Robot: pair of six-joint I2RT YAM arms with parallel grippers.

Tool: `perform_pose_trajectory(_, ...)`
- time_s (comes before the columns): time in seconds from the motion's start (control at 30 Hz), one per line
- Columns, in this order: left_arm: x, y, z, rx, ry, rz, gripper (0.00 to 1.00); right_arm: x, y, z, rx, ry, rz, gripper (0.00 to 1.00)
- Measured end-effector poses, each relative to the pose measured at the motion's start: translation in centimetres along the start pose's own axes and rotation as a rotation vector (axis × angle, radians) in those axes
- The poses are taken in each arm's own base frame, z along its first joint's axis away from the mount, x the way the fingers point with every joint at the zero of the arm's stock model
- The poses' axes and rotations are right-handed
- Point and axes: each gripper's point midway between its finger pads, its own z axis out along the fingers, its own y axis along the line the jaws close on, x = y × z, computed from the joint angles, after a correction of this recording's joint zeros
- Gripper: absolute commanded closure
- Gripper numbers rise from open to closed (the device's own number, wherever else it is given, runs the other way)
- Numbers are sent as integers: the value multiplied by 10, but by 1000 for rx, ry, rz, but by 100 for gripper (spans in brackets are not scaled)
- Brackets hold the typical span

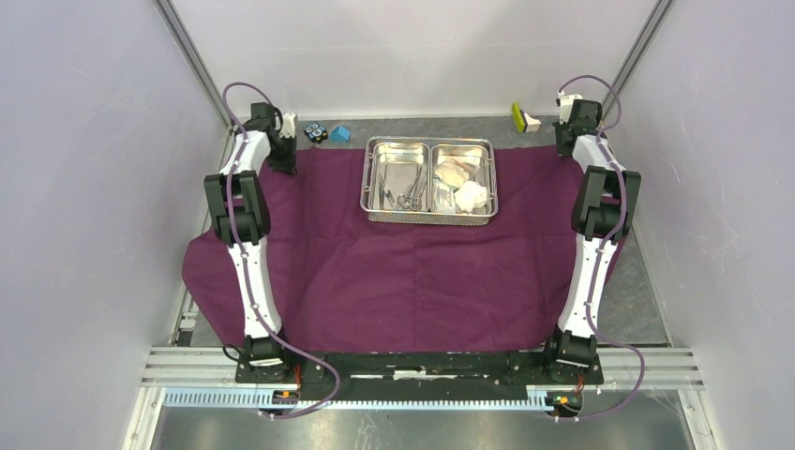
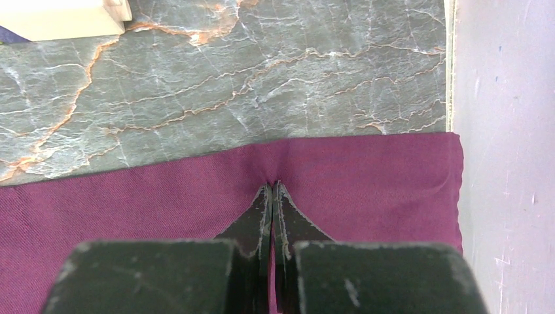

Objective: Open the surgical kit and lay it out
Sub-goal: Open the surgical kit at the center of the board.

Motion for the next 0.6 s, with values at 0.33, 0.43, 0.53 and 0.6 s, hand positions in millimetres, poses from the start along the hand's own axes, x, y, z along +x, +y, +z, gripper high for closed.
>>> perform_pose_trajectory(0.33,-6,0,4,38,26,1,98,0,0,0,-3,-1,-7,100)
perform_pose_trajectory(0.43,-10,4,5,46,20,-9,98,0,0,0,-2,-1,-8,100)
perform_pose_trajectory(0.53,-13,10,6,42,12,-27,98,-1,0,-1,1,0,-15,100)
perform_pose_trajectory(0.6,-14,15,6,37,8,-44,98,-2,-1,-2,4,4,-19,100)
